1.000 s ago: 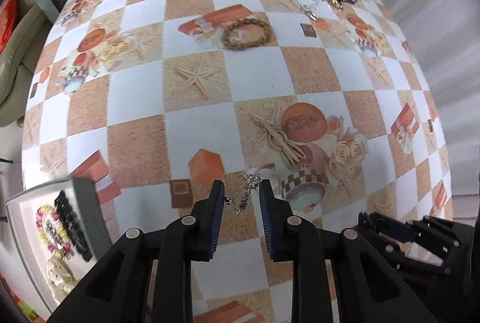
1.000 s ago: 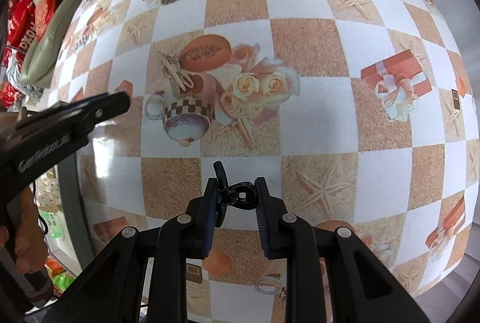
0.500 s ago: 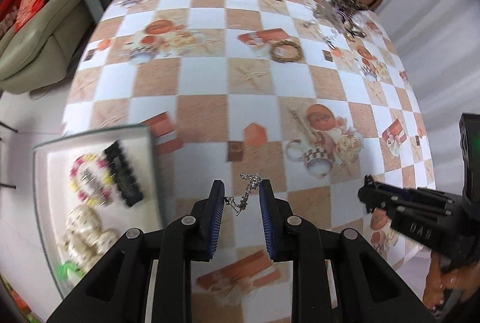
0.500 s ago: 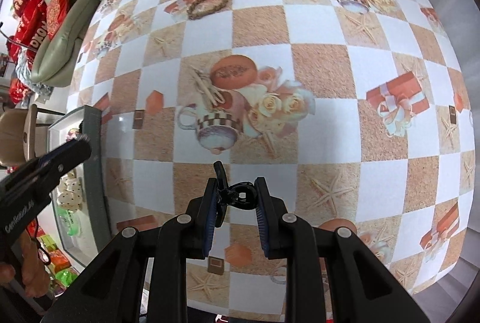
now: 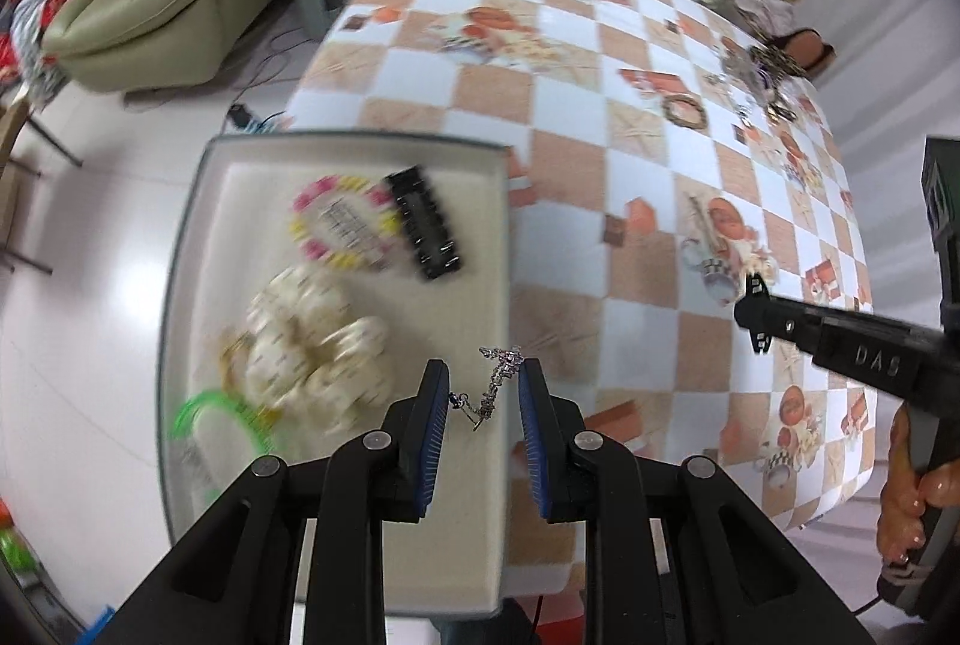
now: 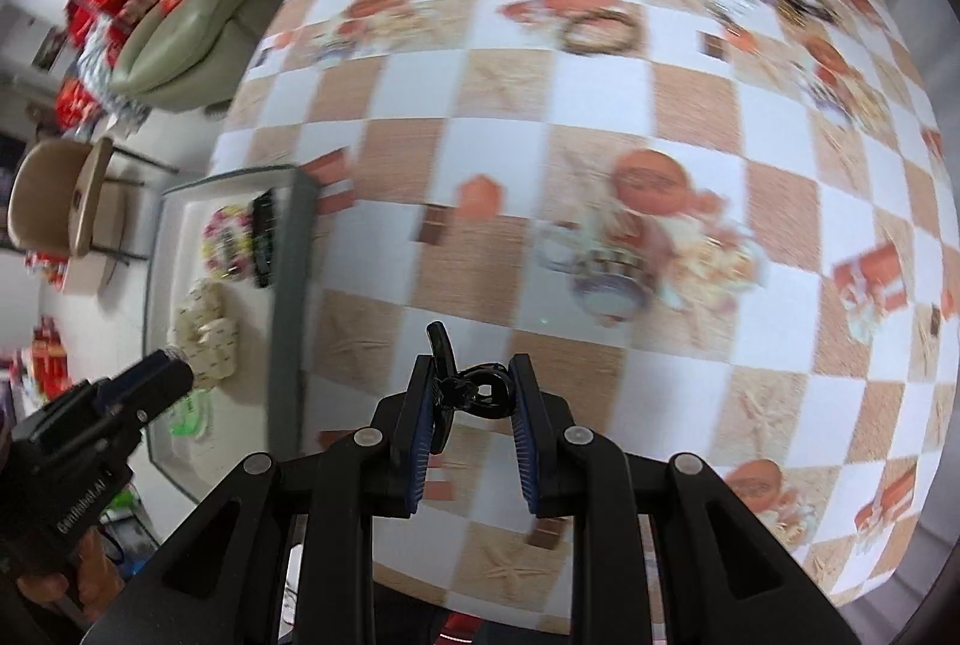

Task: Organize jewelry
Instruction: 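Carry black claw clip and silver chain charm to the tray and release both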

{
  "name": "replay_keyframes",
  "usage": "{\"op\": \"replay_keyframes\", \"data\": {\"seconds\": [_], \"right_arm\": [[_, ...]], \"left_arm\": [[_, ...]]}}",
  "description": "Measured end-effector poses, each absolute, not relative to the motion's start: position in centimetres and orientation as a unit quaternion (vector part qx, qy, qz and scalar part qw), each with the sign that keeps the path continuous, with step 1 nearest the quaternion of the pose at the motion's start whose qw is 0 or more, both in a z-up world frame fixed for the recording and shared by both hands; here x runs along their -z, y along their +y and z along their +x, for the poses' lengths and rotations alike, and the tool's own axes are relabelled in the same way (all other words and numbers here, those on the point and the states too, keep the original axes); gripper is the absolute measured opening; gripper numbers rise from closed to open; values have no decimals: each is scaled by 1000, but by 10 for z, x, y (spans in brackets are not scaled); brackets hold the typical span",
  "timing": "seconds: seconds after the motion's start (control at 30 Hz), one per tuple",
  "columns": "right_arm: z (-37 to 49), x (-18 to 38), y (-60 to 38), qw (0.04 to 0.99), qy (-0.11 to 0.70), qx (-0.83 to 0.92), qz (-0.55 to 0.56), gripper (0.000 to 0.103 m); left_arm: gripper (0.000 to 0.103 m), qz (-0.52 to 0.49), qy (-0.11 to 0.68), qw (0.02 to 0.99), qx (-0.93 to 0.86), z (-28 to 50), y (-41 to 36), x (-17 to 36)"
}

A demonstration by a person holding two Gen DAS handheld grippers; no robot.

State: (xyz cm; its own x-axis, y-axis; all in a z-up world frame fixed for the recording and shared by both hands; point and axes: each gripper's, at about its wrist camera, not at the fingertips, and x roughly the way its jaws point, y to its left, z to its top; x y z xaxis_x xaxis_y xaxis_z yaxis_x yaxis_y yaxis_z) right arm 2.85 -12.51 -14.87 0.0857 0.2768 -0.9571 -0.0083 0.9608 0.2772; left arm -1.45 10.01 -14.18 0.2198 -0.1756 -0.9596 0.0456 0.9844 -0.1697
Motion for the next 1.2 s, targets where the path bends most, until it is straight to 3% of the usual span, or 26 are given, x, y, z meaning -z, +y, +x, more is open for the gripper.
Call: {"op": "replay_keyframes", "data": {"seconds": [0.57,1.2], "right_arm": [[33,144,6,709,671,-217,14,26],[36,180,62,680,689,-242,-59,26]], "left_arm": [[29,-113,640,760,-11,-72,184,171],[29,-102,666,738,-29,-75,184,210]]}}
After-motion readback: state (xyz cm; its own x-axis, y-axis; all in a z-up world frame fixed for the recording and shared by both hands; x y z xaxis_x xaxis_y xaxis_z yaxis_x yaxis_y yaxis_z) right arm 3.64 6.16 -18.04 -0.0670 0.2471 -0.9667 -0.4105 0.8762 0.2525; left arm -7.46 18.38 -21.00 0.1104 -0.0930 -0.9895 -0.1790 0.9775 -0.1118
